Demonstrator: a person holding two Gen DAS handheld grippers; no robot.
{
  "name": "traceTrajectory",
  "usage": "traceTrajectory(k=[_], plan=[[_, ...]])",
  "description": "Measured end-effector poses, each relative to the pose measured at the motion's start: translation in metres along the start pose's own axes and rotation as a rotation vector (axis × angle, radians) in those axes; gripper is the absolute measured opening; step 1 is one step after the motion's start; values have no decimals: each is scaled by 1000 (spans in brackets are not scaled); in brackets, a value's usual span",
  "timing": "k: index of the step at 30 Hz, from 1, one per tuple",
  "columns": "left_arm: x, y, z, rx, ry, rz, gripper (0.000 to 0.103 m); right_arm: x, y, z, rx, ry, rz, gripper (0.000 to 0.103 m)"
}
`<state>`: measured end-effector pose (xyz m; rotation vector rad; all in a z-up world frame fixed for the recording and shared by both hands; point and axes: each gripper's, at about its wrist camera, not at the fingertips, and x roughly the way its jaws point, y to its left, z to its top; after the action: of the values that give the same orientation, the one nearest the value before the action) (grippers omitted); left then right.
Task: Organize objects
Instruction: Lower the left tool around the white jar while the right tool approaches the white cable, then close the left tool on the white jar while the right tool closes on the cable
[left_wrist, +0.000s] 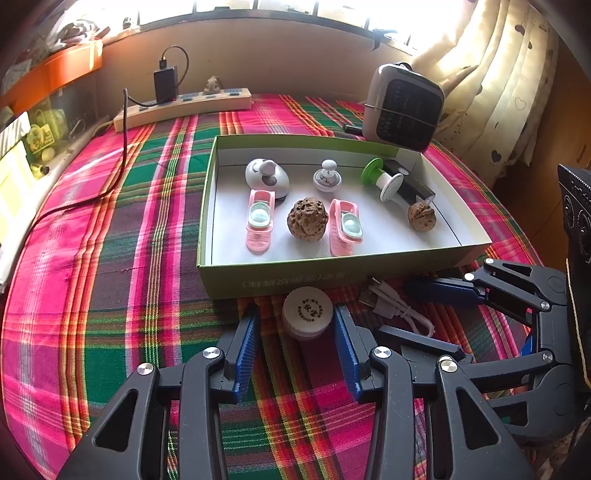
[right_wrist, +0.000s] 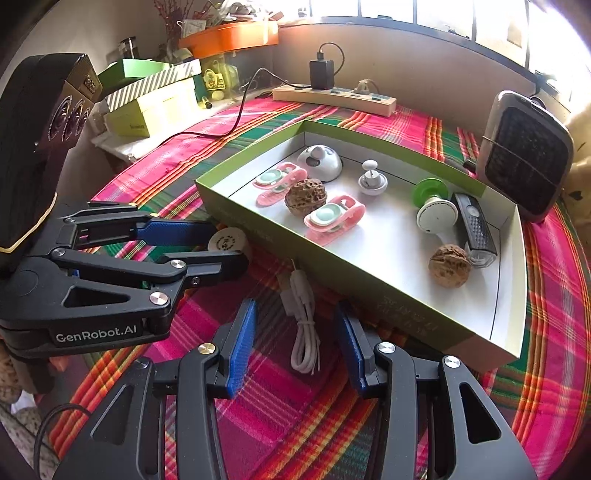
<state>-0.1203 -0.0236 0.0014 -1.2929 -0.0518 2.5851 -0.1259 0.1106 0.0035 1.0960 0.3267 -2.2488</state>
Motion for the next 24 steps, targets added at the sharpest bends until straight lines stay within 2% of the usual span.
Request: traceTrajectory(k=[12,16,24], plan=[[0,-1,1,3,-3,1,38,2,5,1,-34,0,-53,44],[0,1,2,-2,-6,7,32,1,5,1,-31,-3,-57,36],[1,3,1,-6,-11,16,26,0,8,1,-37,-5,-53,20]])
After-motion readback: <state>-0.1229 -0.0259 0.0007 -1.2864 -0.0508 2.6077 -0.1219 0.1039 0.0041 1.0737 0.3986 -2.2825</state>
